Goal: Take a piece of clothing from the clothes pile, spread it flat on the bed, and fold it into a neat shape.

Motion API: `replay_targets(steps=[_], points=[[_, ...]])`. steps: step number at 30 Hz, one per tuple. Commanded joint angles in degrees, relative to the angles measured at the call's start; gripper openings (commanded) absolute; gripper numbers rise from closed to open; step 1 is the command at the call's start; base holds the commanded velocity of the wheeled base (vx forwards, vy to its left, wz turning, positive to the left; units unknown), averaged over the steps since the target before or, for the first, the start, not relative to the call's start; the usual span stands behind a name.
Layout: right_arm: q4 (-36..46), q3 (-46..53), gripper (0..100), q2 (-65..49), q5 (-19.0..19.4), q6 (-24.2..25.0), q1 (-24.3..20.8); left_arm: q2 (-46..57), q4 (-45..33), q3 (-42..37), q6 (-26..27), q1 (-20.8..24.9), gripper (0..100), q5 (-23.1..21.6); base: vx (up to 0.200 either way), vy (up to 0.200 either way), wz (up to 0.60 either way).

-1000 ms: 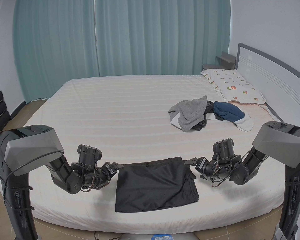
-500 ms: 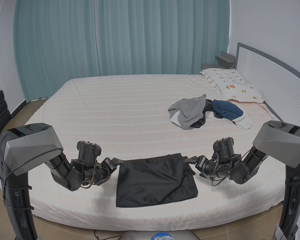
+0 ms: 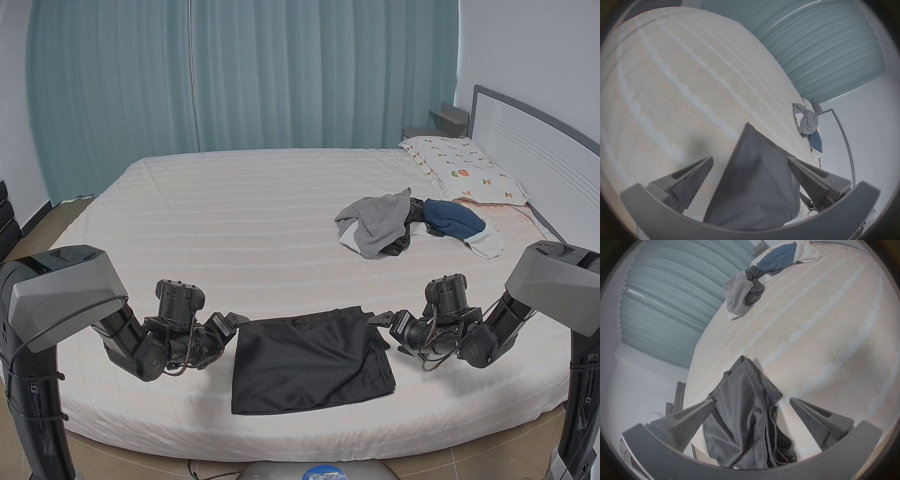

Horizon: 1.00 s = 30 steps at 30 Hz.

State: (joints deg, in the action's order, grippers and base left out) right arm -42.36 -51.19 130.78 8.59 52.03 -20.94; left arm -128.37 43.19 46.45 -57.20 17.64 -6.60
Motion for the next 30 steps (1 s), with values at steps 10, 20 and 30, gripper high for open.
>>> replay_targets(steps=[10,20,30], points=[[0.0,-0.1,100,0.2,0.0,0.0,-0.1,-3.0,0.1,2.9,1.6,-0.8,100,0.8,0.0,0.0,0.0],[0.1,-1.8,100,1.1,-0.2,-0.3,-0.9,-6.3,0.1,7.8,4.1,-3.4,100,1.1,0.0,0.0,0.0],[0.4,-6.0,100,3.3,-0.3,-1.0,-1.1,-9.1,0.4,9.8,6.7,-2.3,100,5.0,0.0,0.0,0.0]])
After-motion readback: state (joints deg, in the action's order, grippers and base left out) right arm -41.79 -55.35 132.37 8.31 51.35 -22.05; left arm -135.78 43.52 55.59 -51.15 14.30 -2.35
